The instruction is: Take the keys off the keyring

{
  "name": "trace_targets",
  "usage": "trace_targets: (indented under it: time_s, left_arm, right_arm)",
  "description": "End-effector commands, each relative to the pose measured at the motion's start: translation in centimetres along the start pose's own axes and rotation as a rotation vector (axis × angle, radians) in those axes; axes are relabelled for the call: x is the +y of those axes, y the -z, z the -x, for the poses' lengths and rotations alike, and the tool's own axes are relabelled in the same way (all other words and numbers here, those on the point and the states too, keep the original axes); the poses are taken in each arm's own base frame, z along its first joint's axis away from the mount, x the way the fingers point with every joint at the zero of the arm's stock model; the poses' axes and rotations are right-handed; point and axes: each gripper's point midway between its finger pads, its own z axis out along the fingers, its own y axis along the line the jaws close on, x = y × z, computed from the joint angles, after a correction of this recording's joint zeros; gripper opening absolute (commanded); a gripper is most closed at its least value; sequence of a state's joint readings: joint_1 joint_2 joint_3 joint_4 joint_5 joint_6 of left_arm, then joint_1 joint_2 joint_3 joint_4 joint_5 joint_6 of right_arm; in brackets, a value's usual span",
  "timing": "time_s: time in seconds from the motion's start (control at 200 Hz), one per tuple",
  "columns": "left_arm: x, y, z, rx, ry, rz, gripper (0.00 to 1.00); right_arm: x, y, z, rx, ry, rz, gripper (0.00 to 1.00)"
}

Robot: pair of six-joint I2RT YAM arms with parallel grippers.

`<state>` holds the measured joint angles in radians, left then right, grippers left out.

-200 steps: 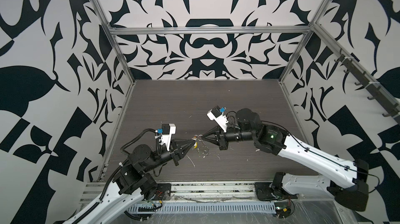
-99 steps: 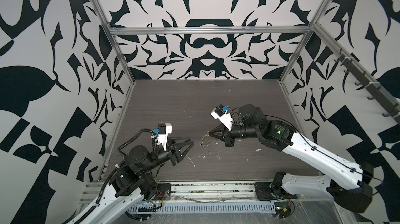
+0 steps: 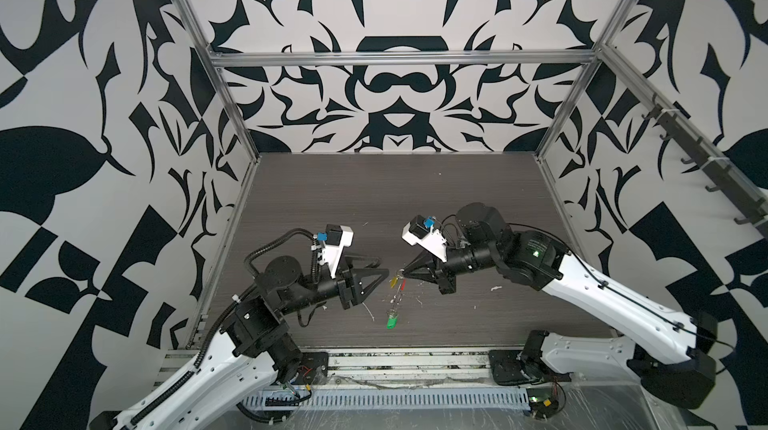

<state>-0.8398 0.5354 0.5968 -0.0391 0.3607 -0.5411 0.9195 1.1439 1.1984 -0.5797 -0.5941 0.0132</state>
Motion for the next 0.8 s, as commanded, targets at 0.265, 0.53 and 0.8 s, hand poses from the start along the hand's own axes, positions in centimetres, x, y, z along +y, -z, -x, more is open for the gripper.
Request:
trace_targets:
  time_s: [0.265,0.53,0.8]
  left_arm:
    - [-3.0,-1.2,0.7,0.029,-0.044,-0.182,0.42]
    - [-3.4,-0.7,0.2,0.027,-0.025,-0.213,0.34]
    - [-3.6,-0.8,-0.2,0.04,-0.015,-0.233,0.27]
  right_arm:
    - [2.8,1.6,2.4,-0.102,0.078,0.1,0.0]
    - [2.3,1.6,2.9,-0.137,0.069,0.079,0.0]
    - [1.9,1.2,3.2,-0.152,0.047,0.086,0.0]
